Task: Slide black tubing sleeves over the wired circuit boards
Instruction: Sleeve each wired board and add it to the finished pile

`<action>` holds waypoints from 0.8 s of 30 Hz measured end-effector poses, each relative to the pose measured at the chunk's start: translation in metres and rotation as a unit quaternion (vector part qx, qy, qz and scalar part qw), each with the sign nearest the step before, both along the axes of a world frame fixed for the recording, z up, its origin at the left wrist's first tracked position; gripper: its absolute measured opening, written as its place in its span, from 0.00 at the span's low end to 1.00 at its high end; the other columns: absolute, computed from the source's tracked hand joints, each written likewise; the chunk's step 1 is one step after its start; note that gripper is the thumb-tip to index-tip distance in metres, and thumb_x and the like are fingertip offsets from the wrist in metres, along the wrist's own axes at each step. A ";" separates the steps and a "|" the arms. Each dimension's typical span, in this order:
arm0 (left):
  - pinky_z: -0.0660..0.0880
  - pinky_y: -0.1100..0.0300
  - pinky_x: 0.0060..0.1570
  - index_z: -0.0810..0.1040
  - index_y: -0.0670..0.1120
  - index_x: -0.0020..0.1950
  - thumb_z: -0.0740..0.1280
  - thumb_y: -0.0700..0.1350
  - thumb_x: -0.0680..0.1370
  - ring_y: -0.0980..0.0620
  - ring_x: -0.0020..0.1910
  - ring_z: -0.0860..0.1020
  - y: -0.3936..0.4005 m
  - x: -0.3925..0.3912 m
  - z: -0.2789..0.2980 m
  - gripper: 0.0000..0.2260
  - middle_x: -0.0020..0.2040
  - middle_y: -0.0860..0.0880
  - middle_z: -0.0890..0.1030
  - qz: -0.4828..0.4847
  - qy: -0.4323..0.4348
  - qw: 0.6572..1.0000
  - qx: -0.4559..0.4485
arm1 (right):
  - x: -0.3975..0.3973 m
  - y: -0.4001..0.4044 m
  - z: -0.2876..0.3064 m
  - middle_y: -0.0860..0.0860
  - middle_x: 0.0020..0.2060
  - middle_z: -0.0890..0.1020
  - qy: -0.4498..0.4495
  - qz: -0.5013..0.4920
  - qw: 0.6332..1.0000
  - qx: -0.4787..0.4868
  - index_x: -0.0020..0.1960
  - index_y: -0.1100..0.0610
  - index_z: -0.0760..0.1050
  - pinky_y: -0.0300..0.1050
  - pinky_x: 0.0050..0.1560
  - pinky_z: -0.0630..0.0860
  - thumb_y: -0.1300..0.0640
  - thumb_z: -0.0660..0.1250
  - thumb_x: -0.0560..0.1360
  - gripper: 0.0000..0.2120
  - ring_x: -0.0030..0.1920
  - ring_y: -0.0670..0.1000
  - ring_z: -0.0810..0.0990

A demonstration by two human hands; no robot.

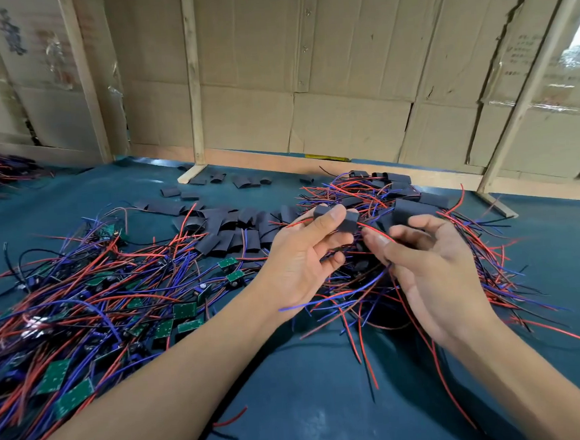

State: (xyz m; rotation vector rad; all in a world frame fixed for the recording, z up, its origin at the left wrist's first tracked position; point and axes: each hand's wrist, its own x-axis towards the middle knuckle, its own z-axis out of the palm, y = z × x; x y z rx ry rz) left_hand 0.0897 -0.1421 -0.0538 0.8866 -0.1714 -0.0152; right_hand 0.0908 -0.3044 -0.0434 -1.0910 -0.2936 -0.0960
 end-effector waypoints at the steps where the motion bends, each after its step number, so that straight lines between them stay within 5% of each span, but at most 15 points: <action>1: 0.73 0.62 0.38 0.77 0.44 0.60 0.78 0.49 0.65 0.54 0.39 0.81 0.000 0.000 0.000 0.26 0.52 0.47 0.84 0.000 0.004 1.000 0.013 | -0.001 -0.001 -0.001 0.58 0.43 0.79 0.011 0.009 1.000 -0.015 0.52 0.60 0.71 0.58 0.60 0.80 0.71 0.72 0.68 0.17 0.50 0.62 0.83; 5: 0.72 0.58 0.45 0.80 0.46 0.56 0.77 0.48 0.69 0.55 0.42 0.80 -0.002 0.000 -0.005 0.18 0.56 0.48 0.84 -0.008 -0.012 0.999 0.050 | -0.003 -0.001 -0.001 0.64 0.41 0.84 0.024 0.010 0.997 -0.077 0.46 0.66 0.78 0.48 0.42 0.84 0.65 0.74 0.67 0.10 0.45 0.61 0.87; 8: 0.71 0.60 0.43 0.82 0.48 0.54 0.77 0.46 0.70 0.53 0.45 0.80 -0.003 0.002 -0.005 0.14 0.57 0.44 0.84 0.012 -0.025 0.998 0.062 | 0.000 -0.001 0.000 0.65 0.42 0.84 0.030 0.040 0.998 -0.030 0.46 0.69 0.79 0.49 0.51 0.83 0.70 0.71 0.71 0.04 0.48 0.61 0.86; 12: 0.73 0.62 0.39 0.81 0.44 0.61 0.75 0.44 0.70 0.53 0.43 0.79 -0.003 0.004 -0.005 0.19 0.58 0.41 0.83 0.045 -0.021 0.998 0.045 | 0.002 -0.002 -0.003 0.67 0.52 0.83 0.065 0.098 0.993 -0.010 0.57 0.73 0.77 0.49 0.62 0.79 0.80 0.57 0.72 0.17 0.58 0.60 0.83; 14: 0.74 0.62 0.38 0.81 0.41 0.62 0.75 0.43 0.71 0.54 0.39 0.78 -0.002 0.005 -0.006 0.20 0.55 0.41 0.84 0.048 -0.020 0.998 0.024 | 0.000 0.000 -0.004 0.63 0.56 0.84 0.064 0.105 0.992 -0.027 0.62 0.68 0.75 0.46 0.61 0.79 0.78 0.62 0.74 0.19 0.59 0.58 0.84; 18: 0.74 0.63 0.41 0.79 0.40 0.65 0.74 0.44 0.72 0.54 0.38 0.78 -0.002 0.005 -0.006 0.22 0.55 0.41 0.84 0.016 -0.021 1.000 0.014 | -0.004 0.002 -0.001 0.59 0.47 0.86 0.091 0.072 0.993 -0.016 0.62 0.63 0.73 0.42 0.47 0.82 0.70 0.73 0.64 0.28 0.49 0.57 0.87; 21: 0.72 0.59 0.47 0.79 0.42 0.66 0.74 0.44 0.71 0.55 0.40 0.79 -0.002 0.003 -0.005 0.23 0.58 0.42 0.84 -0.010 -0.028 0.999 0.013 | -0.006 0.001 0.005 0.60 0.43 0.85 0.109 0.053 0.992 -0.031 0.56 0.66 0.75 0.41 0.41 0.83 0.67 0.75 0.64 0.21 0.43 0.56 0.87; 24: 0.72 0.63 0.40 0.80 0.43 0.65 0.74 0.45 0.71 0.56 0.41 0.79 -0.002 0.002 -0.003 0.23 0.58 0.43 0.83 -0.007 -0.028 0.999 0.015 | -0.006 -0.002 0.007 0.59 0.40 0.85 0.112 0.041 0.989 -0.091 0.51 0.66 0.78 0.42 0.35 0.82 0.63 0.76 0.66 0.16 0.39 0.56 0.86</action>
